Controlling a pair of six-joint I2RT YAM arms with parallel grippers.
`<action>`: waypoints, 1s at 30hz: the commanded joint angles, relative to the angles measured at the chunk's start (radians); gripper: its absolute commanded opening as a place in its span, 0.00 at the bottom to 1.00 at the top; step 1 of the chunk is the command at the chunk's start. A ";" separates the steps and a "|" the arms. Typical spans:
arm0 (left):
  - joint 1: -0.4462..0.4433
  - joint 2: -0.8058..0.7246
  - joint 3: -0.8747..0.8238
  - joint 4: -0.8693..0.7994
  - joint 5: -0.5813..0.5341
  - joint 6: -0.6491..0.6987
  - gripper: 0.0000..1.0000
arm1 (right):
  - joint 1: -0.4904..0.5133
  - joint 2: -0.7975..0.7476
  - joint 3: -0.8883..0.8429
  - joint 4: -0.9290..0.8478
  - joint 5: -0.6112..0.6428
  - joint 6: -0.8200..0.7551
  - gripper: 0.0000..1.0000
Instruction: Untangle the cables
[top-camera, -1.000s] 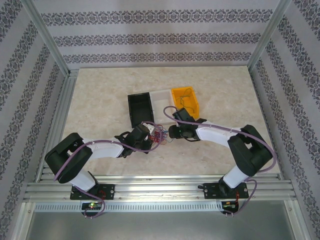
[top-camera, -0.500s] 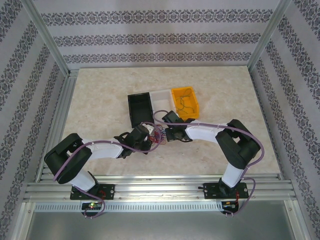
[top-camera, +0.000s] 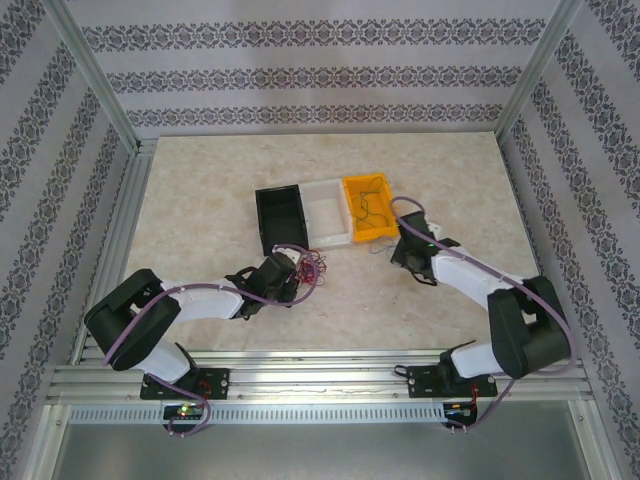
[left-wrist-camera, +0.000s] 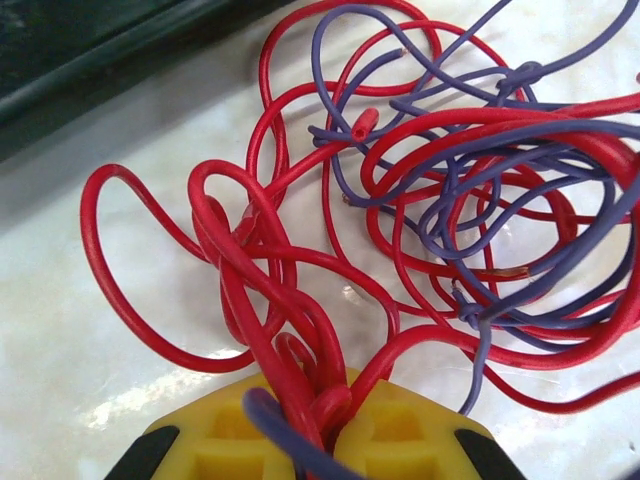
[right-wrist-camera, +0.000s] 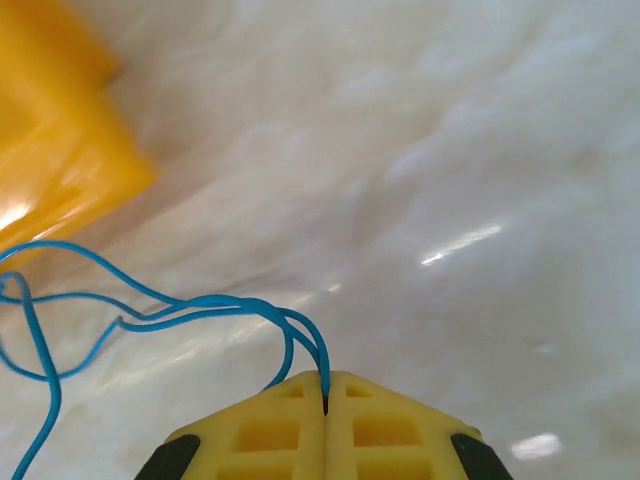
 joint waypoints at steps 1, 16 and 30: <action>-0.002 -0.016 -0.016 -0.046 -0.078 -0.054 0.00 | -0.086 -0.057 -0.028 -0.041 -0.016 0.036 0.00; -0.002 0.071 0.048 -0.017 0.045 0.017 0.00 | -0.277 -0.380 -0.040 -0.096 0.020 -0.107 0.00; -0.008 0.099 0.055 0.039 0.117 0.061 0.00 | -0.172 -0.313 0.119 0.016 -0.127 -0.188 0.00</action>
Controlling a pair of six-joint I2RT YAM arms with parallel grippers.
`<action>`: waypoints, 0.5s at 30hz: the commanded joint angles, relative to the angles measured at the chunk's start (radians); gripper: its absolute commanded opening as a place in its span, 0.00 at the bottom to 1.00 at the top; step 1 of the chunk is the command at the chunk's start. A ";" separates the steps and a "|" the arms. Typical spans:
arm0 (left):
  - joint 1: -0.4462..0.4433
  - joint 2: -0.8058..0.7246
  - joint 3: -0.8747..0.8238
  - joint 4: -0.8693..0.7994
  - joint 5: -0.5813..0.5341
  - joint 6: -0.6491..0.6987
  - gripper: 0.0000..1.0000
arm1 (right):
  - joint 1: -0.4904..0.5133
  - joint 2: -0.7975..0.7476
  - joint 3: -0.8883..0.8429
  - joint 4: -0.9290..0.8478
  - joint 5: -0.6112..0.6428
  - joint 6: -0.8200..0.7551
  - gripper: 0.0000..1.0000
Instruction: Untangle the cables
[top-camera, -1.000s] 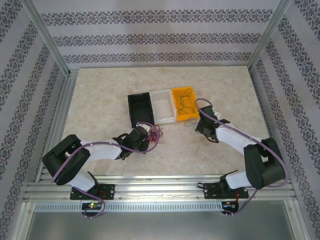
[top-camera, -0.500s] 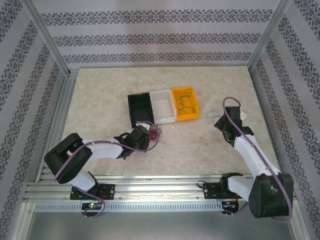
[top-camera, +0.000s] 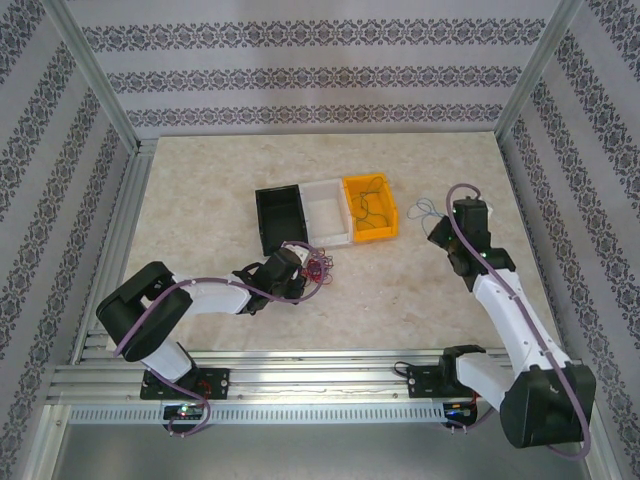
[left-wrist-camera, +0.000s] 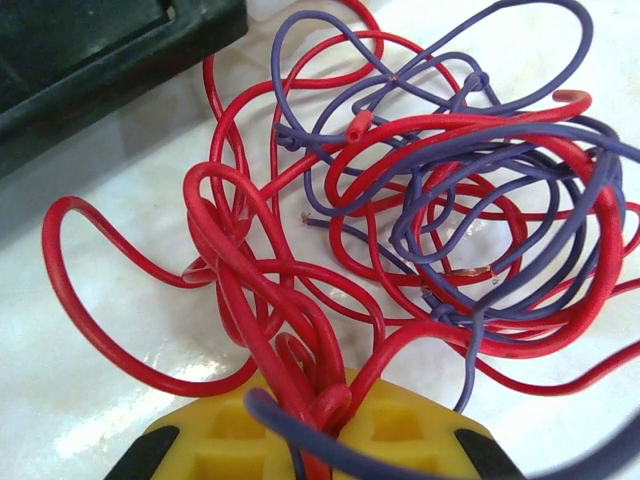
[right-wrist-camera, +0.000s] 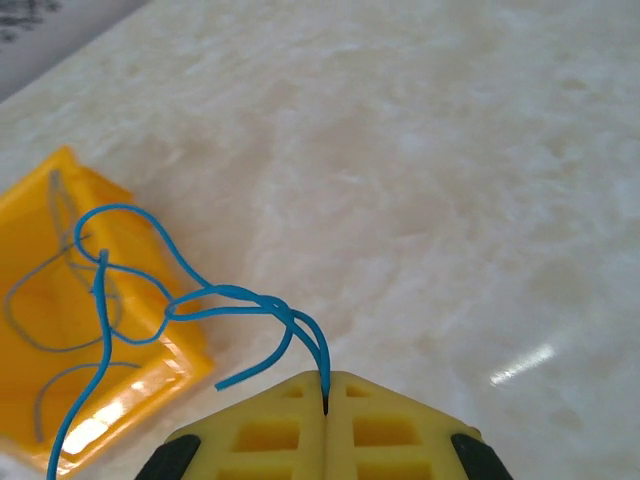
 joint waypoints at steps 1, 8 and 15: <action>-0.008 0.024 0.001 -0.011 0.041 0.020 0.00 | 0.063 0.064 0.075 0.080 -0.061 -0.035 0.00; -0.012 0.012 -0.003 -0.017 0.037 0.021 0.00 | 0.168 0.349 0.270 0.136 -0.065 -0.027 0.00; -0.013 -0.019 -0.007 -0.037 0.024 0.020 0.00 | 0.173 0.611 0.399 0.201 -0.099 0.040 0.16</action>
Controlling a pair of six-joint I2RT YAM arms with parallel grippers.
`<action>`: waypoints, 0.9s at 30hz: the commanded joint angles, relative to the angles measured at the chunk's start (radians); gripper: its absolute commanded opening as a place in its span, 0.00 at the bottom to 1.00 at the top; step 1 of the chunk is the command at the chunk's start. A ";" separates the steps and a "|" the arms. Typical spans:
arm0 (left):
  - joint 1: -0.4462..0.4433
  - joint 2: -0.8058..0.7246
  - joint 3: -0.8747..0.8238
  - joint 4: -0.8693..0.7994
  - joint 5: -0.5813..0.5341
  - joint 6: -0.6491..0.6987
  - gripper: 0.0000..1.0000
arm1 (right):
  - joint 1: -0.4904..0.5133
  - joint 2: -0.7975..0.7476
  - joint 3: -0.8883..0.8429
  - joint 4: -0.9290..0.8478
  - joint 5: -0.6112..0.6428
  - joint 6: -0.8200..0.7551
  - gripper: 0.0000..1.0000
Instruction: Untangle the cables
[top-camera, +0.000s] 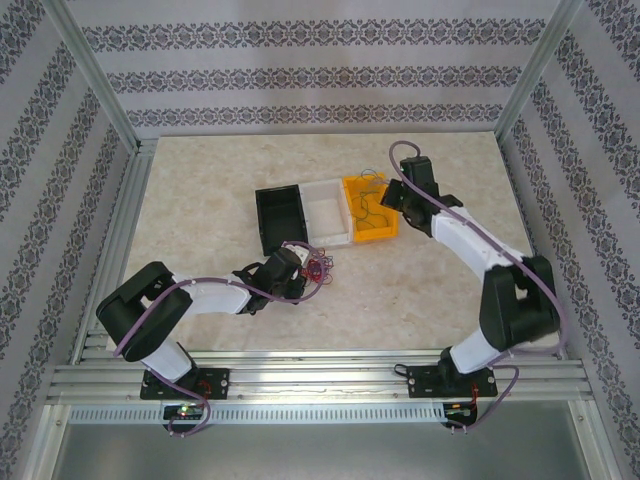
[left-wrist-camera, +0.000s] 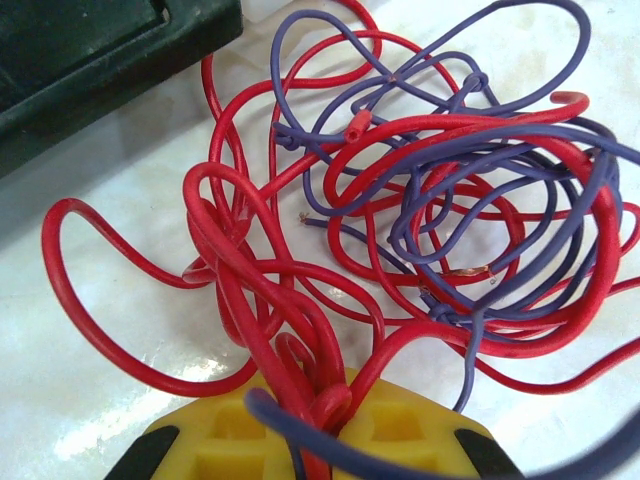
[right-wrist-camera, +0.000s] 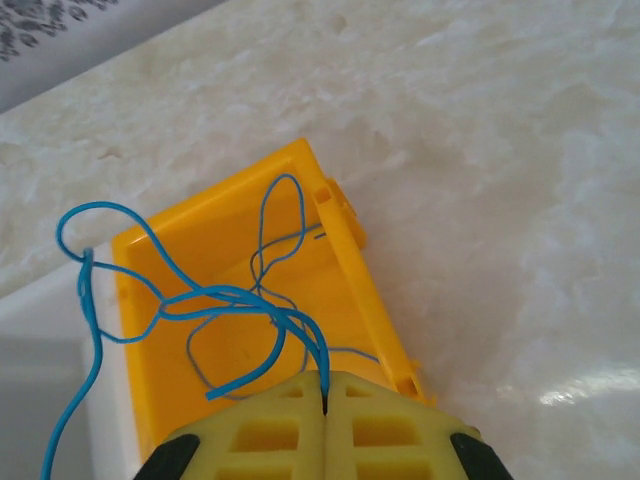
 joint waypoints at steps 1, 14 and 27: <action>-0.013 -0.022 -0.009 -0.040 0.024 0.018 0.00 | 0.002 0.064 0.049 0.022 -0.041 0.042 0.26; -0.013 -0.026 -0.043 0.023 0.110 0.050 0.00 | 0.161 -0.166 -0.196 0.040 -0.063 -0.063 0.43; -0.013 -0.060 -0.064 0.055 0.161 0.065 0.06 | 0.403 -0.010 -0.231 0.018 -0.351 -0.153 0.44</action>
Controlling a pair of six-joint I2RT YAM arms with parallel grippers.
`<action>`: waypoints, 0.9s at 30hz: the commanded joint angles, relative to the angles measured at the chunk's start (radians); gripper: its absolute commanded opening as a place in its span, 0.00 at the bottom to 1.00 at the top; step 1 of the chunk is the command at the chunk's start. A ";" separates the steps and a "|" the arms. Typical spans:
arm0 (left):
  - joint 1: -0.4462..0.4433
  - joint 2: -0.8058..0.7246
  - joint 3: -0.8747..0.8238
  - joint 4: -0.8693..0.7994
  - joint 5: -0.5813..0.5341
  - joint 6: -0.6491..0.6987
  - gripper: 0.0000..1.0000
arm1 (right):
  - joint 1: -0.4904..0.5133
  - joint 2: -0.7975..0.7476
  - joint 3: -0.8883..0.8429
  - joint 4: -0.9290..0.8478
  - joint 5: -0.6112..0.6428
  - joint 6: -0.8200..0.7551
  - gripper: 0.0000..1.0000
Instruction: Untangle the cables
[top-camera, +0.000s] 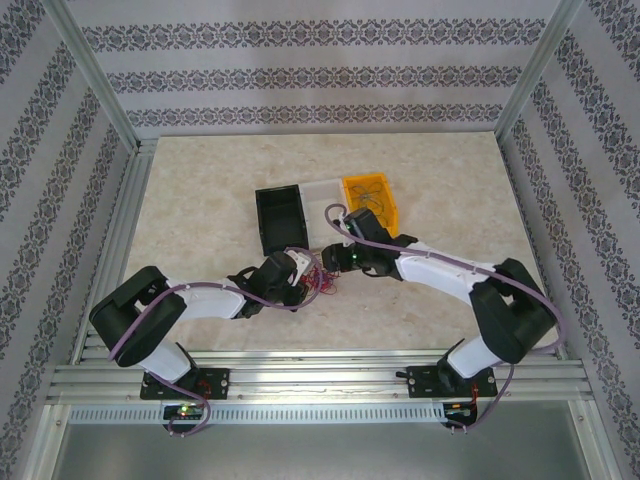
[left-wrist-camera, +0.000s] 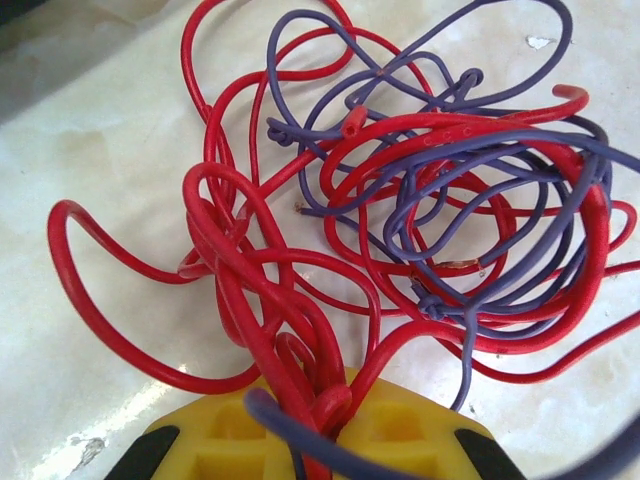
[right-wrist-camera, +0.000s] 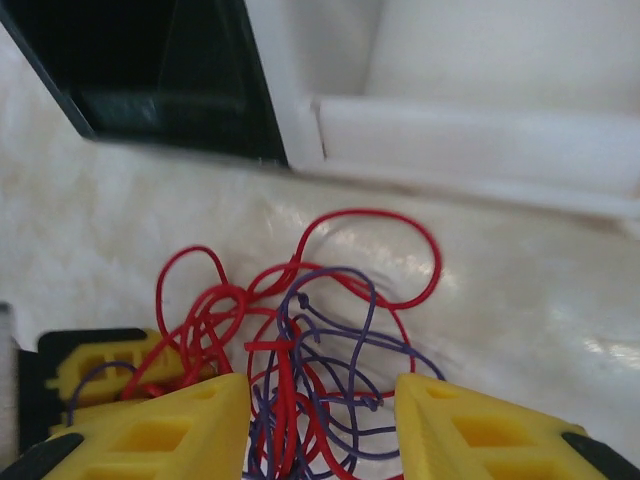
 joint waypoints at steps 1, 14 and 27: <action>-0.012 -0.019 -0.007 0.009 0.007 0.014 0.09 | 0.012 0.057 0.024 -0.024 -0.057 -0.032 0.43; -0.012 -0.020 -0.016 0.007 -0.021 -0.001 0.15 | -0.002 0.015 -0.013 -0.060 0.063 -0.031 0.44; -0.012 -0.017 -0.021 0.018 -0.029 -0.002 0.15 | -0.014 0.070 -0.023 -0.027 0.021 -0.005 0.42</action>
